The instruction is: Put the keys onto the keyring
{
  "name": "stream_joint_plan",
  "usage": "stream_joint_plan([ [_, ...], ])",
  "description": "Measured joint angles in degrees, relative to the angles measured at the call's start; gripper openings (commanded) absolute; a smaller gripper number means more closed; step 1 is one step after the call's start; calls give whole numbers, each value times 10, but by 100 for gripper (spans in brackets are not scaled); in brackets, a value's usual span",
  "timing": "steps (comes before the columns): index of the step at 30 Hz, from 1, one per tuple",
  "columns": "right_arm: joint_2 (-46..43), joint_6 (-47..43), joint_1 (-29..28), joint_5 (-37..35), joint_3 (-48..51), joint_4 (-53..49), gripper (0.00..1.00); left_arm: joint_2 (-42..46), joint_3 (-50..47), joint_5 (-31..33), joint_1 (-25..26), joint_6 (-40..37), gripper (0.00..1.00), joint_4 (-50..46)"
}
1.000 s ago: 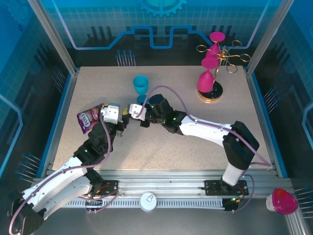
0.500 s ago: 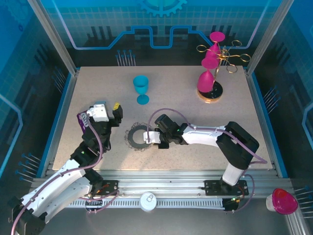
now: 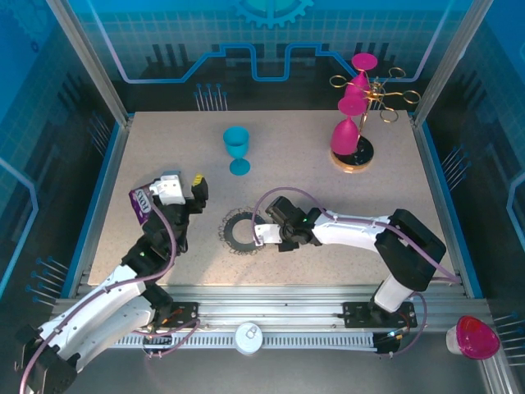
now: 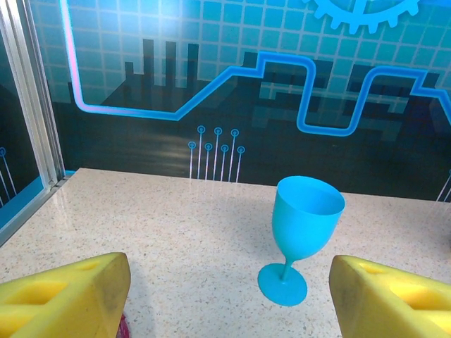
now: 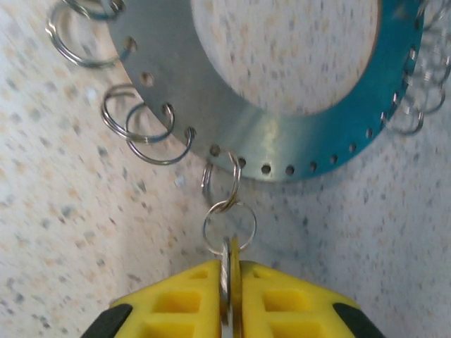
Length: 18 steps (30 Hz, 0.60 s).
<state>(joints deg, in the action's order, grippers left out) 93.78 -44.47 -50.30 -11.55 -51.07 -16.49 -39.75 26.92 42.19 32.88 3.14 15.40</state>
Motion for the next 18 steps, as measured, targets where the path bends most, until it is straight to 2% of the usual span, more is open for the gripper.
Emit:
stream_joint_plan([
  [5, 2, -17, 0, -61, 16, -12, 35, -7, 0, -2, -1, 0, 75, 0],
  [11, -13, 9, 16, -75, 16, -17, 35, -11, 0, -10, -1, 0, 75, 0],
  [15, -68, 113, 34, -24, 6, -25, 34, -26, 0, -25, -2, 0, 75, -1],
  [18, -108, 240, 34, 35, 0, -4, 30, -36, 0, -44, -2, 4, 76, -14],
])
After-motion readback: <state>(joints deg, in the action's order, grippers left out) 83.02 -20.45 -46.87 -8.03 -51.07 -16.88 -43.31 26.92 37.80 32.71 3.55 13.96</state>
